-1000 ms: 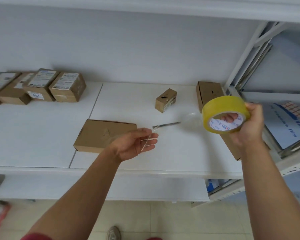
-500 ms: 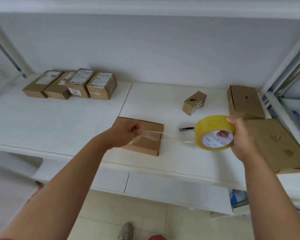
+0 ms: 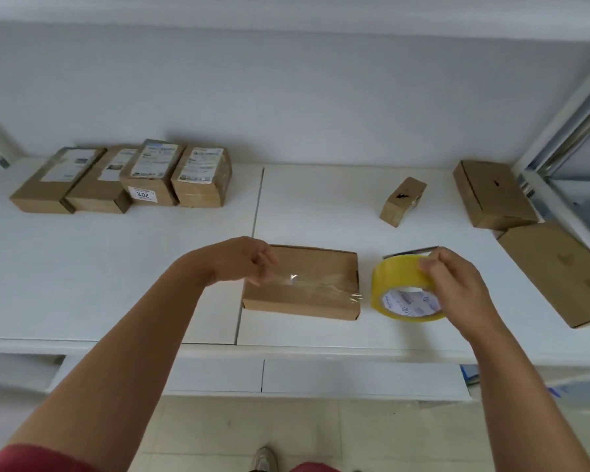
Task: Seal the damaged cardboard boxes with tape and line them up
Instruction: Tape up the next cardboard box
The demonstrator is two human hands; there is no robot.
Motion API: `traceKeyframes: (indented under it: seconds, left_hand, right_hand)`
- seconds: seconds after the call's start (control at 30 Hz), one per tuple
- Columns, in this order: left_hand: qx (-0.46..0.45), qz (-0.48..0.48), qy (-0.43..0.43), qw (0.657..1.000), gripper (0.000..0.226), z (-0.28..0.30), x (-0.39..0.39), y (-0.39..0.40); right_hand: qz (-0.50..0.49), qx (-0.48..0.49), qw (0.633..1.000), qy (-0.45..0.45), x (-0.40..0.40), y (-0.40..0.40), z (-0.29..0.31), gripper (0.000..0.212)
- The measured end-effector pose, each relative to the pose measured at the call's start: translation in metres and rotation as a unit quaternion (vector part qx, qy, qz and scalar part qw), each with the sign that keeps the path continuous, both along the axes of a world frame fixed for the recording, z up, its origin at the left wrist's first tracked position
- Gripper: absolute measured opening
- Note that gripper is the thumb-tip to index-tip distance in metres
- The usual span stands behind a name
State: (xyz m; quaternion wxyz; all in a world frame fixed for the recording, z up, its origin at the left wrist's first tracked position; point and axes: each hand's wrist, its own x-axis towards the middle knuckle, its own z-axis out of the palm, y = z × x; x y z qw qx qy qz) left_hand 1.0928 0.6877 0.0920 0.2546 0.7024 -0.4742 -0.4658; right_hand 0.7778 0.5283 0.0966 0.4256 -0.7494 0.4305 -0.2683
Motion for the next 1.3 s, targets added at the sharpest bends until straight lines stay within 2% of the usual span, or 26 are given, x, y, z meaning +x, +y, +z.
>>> traceKeyframes:
  seconds: [0.07, 0.13, 0.3, 0.4, 0.5, 0.6, 0.67, 0.83, 1.0, 1.1, 1.23, 1.3]
  left_hand:
    - [0.003, -0.016, -0.054, 0.998, 0.01, -0.003, 0.011, -0.008]
    - [-0.001, 0.003, -0.057, 0.998, 0.007, -0.006, 0.02, -0.017]
    - [-0.039, 0.061, 0.049, 0.996, 0.012, -0.009, 0.024, -0.041]
    - [-0.068, 0.076, 0.063, 0.993, 0.017, -0.013, 0.017, -0.057]
    - [-0.092, 0.066, -0.024, 0.993, 0.023, -0.021, 0.007, -0.078]
    - [-0.103, 0.027, -0.117, 0.987, 0.022, -0.033, 0.0, -0.092]
    - [-0.109, 0.023, -0.137, 0.984, 0.018, -0.041, -0.001, -0.097]
    - [-0.131, 0.048, -0.188, 0.972, 0.007, -0.054, -0.001, -0.106]
    - [-0.174, 0.075, -0.136, 0.973, 0.003, -0.07, -0.006, -0.105]
    - [-0.214, 0.064, -0.184, 0.957, 0.013, -0.08, -0.009, -0.099]
    - [-0.229, 0.085, -0.247, 0.938, 0.025, -0.085, -0.017, -0.095]
    - [-0.226, 0.102, -0.274, 0.929, 0.022, -0.081, -0.019, -0.094]
  right_hand:
    - [-0.007, 0.0, 1.0, 0.014, 0.002, 0.015, -0.001, 0.044]
    - [-0.001, 0.007, 0.999, 0.034, 0.002, 0.029, -0.002, 0.039]
    - [0.027, 0.054, 0.993, 0.098, 0.006, 0.069, -0.011, 0.035]
    - [0.029, 0.096, 0.989, 0.11, 0.016, 0.094, -0.022, 0.028]
    - [0.017, 0.126, 0.989, 0.08, 0.029, 0.119, -0.029, 0.003]
    - [-0.013, 0.135, 0.99, 0.037, 0.043, 0.134, -0.032, 0.033]
    - [-0.036, 0.163, 0.986, 0.019, 0.053, 0.138, -0.029, 0.038]
    - [-0.04, 0.192, 0.98, 0.021, 0.075, 0.142, -0.027, 0.033]
    - [-0.042, 0.175, 0.983, 0.031, 0.084, 0.151, -0.032, 0.027]
    - [-0.042, 0.164, 0.985, 0.029, 0.087, 0.16, -0.037, 0.035]
    - [-0.041, 0.16, 0.986, 0.031, 0.089, 0.16, -0.039, 0.028]
    - [-0.042, 0.164, 0.985, 0.033, 0.088, 0.159, -0.041, 0.029]
